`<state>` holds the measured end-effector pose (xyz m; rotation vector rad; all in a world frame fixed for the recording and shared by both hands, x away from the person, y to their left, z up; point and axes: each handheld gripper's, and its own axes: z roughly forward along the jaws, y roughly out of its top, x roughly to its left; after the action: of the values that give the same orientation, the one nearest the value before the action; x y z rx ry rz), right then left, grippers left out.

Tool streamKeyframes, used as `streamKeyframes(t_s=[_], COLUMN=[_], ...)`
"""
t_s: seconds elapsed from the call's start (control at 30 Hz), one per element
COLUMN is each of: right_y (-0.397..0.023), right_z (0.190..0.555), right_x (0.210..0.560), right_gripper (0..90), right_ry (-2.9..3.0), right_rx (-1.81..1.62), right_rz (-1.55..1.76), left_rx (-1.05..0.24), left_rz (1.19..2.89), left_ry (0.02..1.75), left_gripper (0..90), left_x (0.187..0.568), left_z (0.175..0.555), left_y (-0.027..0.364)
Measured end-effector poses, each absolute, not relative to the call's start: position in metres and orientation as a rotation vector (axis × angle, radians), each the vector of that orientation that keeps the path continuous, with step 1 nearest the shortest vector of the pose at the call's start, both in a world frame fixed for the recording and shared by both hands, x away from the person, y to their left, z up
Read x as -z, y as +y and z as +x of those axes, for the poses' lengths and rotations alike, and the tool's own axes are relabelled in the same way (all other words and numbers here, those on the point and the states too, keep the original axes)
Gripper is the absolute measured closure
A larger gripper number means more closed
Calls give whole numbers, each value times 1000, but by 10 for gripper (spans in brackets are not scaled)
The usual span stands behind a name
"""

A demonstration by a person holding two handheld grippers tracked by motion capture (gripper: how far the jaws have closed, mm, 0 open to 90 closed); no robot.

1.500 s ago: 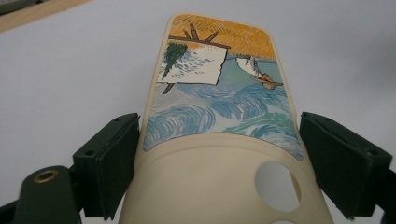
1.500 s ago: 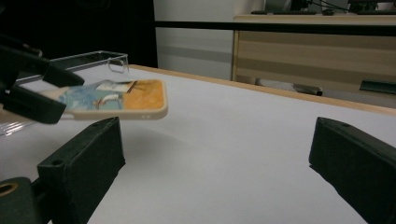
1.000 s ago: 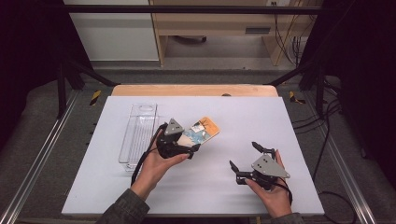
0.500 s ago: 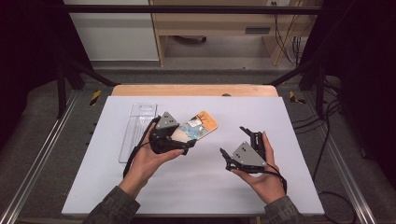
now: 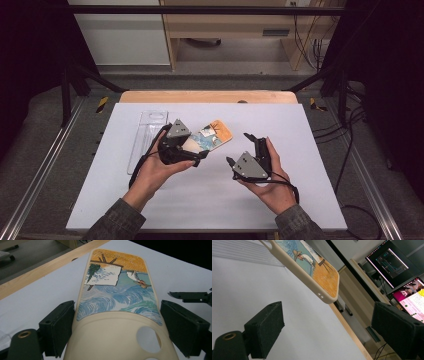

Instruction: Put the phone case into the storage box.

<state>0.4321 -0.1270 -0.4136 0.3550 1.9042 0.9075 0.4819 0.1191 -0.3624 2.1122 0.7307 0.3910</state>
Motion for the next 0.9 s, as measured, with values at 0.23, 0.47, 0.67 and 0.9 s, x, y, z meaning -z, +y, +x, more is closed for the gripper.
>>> streamKeyframes(t_s=[0.23, 0.47, 0.67, 0.9], right_y=[-126, -124, -122, -116], right_z=[433, 432, 433, 433], right_x=[414, 414, 416, 418], right_gripper=[117, 123, 136, 152], right_ry=[1890, 1888, 1882, 1876], right_rx=[-891, -887, -865, -847], right_rz=[341, 323, 307, 282], left_rx=[-387, -382, -380, -370], left_rz=[2128, 2130, 2132, 2135], left_ry=[725, 718, 708, 703], left_gripper=[141, 141, 141, 141], left_x=[363, 364, 364, 364], left_z=[481, 481, 479, 477], left_y=[118, 117, 115, 114])
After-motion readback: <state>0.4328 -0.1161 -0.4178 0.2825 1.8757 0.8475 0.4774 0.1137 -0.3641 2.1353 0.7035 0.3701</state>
